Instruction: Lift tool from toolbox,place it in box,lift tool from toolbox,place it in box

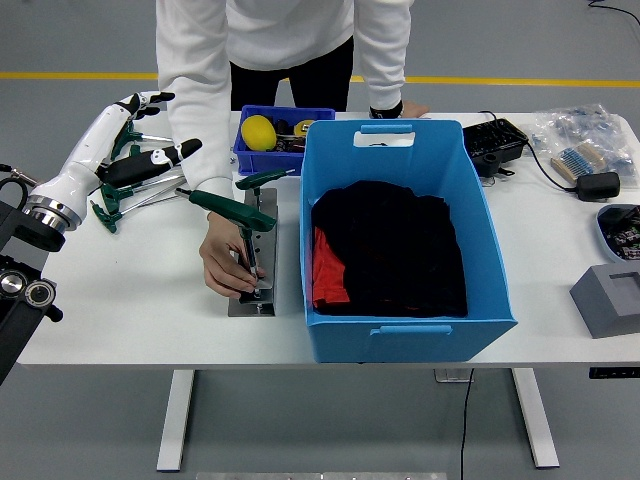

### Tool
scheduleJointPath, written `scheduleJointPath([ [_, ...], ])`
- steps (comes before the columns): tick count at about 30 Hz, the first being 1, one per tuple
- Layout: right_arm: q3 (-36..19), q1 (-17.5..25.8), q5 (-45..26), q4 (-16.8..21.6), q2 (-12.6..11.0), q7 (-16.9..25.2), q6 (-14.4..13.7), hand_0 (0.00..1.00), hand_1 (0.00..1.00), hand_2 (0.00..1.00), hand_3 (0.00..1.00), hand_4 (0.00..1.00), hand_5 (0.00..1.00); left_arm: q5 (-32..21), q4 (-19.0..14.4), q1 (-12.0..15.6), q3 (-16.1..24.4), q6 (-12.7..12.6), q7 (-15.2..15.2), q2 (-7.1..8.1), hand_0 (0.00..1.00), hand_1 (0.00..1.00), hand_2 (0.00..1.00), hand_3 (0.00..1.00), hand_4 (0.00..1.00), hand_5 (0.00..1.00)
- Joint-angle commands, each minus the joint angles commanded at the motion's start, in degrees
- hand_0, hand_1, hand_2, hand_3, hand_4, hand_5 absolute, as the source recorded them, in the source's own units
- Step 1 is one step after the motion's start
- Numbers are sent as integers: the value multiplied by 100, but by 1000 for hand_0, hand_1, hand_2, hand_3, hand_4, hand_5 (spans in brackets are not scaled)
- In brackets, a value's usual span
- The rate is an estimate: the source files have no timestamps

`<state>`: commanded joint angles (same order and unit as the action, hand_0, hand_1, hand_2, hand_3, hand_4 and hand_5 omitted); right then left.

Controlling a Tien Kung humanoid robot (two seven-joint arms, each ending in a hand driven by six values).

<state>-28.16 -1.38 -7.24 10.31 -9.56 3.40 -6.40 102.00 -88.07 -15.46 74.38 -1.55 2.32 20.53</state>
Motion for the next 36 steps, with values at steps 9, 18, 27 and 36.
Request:
scheduleJointPath([
  [9,-46,13,43,0,-7,0,-8,739,709,771,643,880,800,2086,-1360,386,-335,764,665,269,960,956,981,935,998,616],
  [18,-82,13,125,0,-12,-22,-41,737,701,765,641,878,798,2800,-1385,422,-819,1177,1372,189,946,943,949,951,998,593],
  [27,-206,15,271,0,-26,-58,-75,727,698,763,635,878,798,2699,-1385,332,-1080,1235,1676,129,891,867,854,900,998,591],
  [36,-266,24,366,0,-33,-84,-98,724,692,757,631,876,796,2643,-1385,226,-1386,1166,1891,144,729,691,680,766,998,621],
])
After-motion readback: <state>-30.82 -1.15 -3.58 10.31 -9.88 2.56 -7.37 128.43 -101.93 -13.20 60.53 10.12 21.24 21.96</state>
